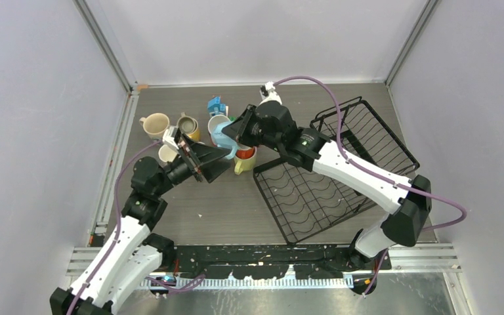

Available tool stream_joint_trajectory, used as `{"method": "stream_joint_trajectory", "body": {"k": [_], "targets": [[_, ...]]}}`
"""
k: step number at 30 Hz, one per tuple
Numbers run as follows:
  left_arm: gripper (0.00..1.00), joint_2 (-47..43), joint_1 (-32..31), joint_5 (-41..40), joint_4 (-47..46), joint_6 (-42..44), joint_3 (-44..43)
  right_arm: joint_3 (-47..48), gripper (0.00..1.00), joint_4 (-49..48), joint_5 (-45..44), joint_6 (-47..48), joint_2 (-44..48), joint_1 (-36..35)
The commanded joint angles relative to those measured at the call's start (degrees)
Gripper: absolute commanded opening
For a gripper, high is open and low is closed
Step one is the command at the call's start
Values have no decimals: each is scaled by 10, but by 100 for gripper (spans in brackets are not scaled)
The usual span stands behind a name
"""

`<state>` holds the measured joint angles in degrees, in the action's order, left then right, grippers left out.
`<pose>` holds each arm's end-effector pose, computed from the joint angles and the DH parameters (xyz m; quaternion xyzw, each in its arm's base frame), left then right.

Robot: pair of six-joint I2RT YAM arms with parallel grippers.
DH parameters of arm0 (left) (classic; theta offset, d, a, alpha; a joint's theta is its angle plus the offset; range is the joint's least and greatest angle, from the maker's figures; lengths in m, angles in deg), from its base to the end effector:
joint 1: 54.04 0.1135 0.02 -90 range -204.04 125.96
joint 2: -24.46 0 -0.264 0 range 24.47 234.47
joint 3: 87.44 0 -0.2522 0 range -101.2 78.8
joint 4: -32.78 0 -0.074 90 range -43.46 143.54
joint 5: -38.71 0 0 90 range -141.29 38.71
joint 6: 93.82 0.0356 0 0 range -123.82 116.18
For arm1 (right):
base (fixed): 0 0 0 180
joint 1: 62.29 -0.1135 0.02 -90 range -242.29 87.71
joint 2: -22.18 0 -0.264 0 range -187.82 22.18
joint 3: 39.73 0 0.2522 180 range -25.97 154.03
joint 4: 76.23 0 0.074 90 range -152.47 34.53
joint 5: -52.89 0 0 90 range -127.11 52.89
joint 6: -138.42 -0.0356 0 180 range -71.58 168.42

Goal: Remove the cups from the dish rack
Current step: Place the cup at the center of the board.

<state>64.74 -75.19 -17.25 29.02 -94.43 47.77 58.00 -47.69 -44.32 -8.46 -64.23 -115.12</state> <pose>0.1536 -0.0808 0.3189 -0.1745 0.6403 -0.7061 0.2471 0.2182 0.2803 0.3941 0.0657 0.8016 0.4550 0.3822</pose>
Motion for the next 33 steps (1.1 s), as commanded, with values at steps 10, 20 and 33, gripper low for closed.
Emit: {"method": "stream_joint_trajectory", "body": {"k": [10, 20, 33], "targets": [[100, -108, -1, -388, 751, 543, -312, 190, 1, 145, -37, 114, -53, 1], [100, -99, -1, -496, 821, 641, -413, 432, 1, 371, -45, 187, -237, -35], [100, -88, -22, -529, 848, 663, -513, 575, 1, 486, -47, 207, -415, -65]]}}
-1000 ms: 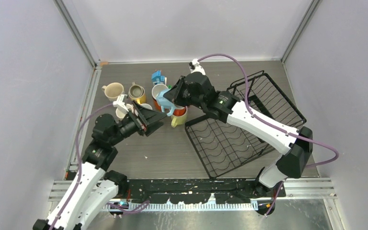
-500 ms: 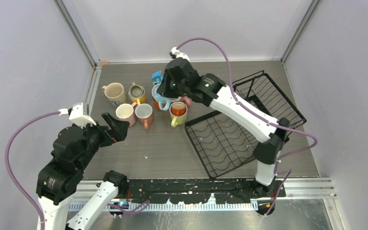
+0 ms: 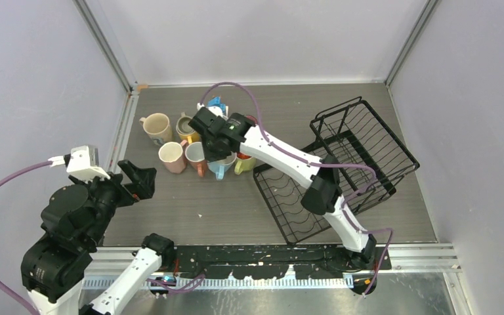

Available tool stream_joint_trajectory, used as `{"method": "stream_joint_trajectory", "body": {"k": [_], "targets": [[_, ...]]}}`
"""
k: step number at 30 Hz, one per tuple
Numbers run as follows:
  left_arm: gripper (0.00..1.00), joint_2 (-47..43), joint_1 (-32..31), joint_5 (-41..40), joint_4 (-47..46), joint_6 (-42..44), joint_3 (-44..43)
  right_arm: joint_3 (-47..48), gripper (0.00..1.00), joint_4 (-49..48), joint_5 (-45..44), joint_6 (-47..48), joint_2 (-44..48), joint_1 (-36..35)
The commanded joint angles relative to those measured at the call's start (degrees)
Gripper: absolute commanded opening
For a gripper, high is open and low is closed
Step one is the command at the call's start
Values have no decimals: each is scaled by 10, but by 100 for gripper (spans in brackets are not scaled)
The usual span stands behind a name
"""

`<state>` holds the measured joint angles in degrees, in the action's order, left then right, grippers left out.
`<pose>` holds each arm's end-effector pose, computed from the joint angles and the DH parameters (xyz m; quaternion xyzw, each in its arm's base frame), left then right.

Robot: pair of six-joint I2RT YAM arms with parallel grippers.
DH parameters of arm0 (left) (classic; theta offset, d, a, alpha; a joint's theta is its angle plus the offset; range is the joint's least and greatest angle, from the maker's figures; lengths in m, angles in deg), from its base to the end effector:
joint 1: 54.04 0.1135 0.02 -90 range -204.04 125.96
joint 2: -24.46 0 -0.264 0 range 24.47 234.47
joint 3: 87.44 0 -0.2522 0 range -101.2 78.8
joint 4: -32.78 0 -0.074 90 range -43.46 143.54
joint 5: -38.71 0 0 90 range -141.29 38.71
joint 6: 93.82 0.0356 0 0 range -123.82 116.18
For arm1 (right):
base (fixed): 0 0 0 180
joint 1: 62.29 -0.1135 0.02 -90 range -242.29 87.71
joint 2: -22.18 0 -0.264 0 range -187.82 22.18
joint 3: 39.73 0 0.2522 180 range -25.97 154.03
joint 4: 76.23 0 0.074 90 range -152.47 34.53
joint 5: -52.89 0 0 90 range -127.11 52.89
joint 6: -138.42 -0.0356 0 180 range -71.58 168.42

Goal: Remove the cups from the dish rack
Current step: Place the cup at the center of the board.

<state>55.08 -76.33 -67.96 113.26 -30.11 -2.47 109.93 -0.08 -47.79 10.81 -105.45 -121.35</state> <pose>0.0091 0.0073 0.4455 -0.1147 0.7870 -0.1392 0.5900 0.2519 0.4073 0.3289 -0.1481 0.9360 0.1702 0.2700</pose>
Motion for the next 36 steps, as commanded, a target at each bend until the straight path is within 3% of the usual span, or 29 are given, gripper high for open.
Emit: {"method": "stream_joint_trajectory", "body": {"k": [1, 12, 36], "targets": [[100, 8, -15, -26, 6, 23, -12, 59, 1, 13, -13, 15, -11, -3], [100, 13, -43, -50, -6, 47, 3, 92, 1, 29, -4, 27, -80, -3], [100, 19, -57, -62, -7, 58, 1, 110, 3, 29, -8, 43, -135, -2]]}}
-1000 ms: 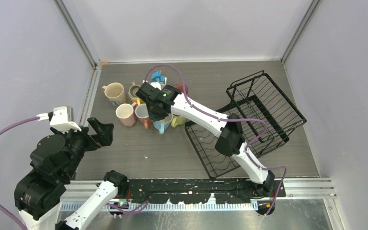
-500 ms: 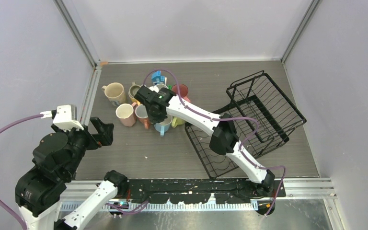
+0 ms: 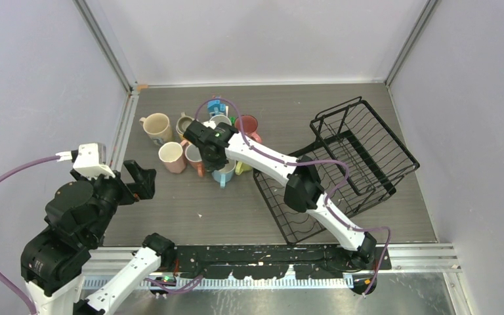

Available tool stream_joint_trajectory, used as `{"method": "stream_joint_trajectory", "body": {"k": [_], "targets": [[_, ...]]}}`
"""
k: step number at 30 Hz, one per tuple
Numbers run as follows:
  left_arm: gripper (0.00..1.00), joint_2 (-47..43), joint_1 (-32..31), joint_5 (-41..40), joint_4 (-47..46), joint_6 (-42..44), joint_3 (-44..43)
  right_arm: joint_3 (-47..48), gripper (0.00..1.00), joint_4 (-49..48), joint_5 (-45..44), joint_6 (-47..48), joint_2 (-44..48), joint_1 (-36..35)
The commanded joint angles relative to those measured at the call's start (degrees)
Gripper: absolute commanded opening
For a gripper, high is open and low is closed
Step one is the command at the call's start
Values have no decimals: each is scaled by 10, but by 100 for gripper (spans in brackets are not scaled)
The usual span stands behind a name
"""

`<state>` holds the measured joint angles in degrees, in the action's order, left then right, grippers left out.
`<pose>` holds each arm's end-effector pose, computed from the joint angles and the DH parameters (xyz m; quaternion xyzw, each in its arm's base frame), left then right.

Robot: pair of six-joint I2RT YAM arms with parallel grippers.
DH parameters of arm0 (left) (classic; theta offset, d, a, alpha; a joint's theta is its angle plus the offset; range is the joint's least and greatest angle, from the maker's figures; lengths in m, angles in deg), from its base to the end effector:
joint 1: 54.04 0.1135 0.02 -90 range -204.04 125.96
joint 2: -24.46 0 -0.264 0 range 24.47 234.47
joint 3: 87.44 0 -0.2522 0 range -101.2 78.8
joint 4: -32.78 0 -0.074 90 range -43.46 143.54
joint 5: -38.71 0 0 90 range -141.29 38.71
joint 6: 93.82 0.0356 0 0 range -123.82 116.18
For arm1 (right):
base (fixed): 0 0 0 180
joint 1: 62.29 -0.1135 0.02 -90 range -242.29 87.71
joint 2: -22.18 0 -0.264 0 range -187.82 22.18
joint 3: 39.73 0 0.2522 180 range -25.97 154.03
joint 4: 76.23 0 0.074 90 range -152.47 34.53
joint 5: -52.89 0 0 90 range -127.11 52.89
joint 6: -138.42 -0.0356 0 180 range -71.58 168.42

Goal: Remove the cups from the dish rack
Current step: Place the cup at the center of the board.

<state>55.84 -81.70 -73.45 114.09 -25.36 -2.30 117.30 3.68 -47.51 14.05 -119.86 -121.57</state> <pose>0.0143 0.0077 0.4439 -0.0707 0.7980 -0.0994 0.5902 0.2701 0.4420 0.2424 -0.1904 0.9535 0.0972 0.2125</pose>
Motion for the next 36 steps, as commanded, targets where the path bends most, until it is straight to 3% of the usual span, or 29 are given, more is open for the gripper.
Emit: {"method": "stream_joint_trajectory", "body": {"k": [1, 7, 25, 36], "targets": [[100, 11, -3, -7, -14, 11, 0, 37, 4, -8, -10, 12, 8, 0], [100, 13, -3, -3, -15, 8, -2, 38, 9, -2, -13, 15, 4, 0], [100, 18, -3, 15, -21, -1, 7, 40, 42, 4, -3, 19, 15, -7], [100, 33, -3, 43, -26, -22, 8, 40, 83, 11, 1, 26, 65, -15]]}}
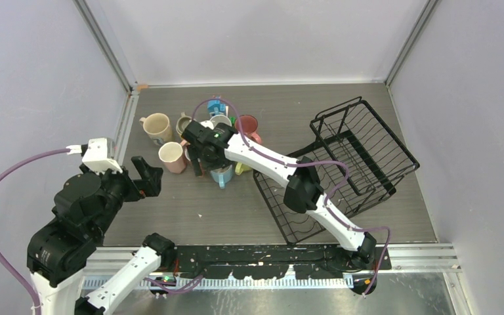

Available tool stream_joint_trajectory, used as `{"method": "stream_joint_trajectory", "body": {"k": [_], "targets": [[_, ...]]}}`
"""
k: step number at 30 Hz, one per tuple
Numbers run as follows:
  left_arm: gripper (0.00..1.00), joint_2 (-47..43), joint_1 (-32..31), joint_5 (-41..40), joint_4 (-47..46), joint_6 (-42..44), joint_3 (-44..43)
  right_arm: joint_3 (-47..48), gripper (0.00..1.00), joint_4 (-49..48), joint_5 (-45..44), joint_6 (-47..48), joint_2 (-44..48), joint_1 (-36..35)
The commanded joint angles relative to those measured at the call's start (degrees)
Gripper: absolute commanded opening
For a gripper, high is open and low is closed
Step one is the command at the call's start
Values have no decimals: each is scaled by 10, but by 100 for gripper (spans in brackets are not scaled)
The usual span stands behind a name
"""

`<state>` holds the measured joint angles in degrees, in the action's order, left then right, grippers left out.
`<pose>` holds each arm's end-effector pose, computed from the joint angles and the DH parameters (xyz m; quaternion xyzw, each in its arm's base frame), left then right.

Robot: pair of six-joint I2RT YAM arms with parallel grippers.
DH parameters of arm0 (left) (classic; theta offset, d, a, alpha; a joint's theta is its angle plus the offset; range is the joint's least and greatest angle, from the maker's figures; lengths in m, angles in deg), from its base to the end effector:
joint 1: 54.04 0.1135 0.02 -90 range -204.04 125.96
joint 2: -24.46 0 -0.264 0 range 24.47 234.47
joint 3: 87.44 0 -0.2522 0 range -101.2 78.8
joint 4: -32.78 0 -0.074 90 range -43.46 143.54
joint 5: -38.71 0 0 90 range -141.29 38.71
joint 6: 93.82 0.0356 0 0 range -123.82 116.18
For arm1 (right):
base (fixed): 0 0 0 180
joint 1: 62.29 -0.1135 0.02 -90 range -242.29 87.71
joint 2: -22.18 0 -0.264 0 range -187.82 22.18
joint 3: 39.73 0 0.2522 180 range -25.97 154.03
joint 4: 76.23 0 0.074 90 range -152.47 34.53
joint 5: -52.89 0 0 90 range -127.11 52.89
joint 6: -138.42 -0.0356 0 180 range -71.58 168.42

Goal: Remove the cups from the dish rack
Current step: Place the cup at the center of the board, then reset both arms

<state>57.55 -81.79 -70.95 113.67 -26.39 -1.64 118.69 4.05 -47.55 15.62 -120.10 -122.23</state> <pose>0.0249 0.0004 0.4421 -0.0617 0.8097 -0.1145 0.5723 0.2654 0.4456 0.2470 -0.2079 0.9483 0.1001 0.2179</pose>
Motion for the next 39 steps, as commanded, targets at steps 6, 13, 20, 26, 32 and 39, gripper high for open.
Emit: {"method": "stream_joint_trajectory", "body": {"k": [6, 13, 20, 26, 32, 39], "targets": [[100, 5, -2, 73, -67, -21, 21, 17, 100, 18, -5, 18, 119, -13], [100, 15, -2, 170, -132, -34, 38, -17, 100, 14, -29, 32, 211, -12], [100, 42, -2, 248, -199, -41, 58, -68, 100, 0, -80, 35, 325, 13], [100, 89, -2, 296, -229, -42, 71, -174, 100, -42, -108, 16, 448, 64], [100, 130, -15, 311, -272, -48, 95, -335, 100, -128, -134, -10, 610, 116], [100, 199, -127, 226, -305, -46, 90, -452, 100, -176, -169, -17, 738, 120]]}}
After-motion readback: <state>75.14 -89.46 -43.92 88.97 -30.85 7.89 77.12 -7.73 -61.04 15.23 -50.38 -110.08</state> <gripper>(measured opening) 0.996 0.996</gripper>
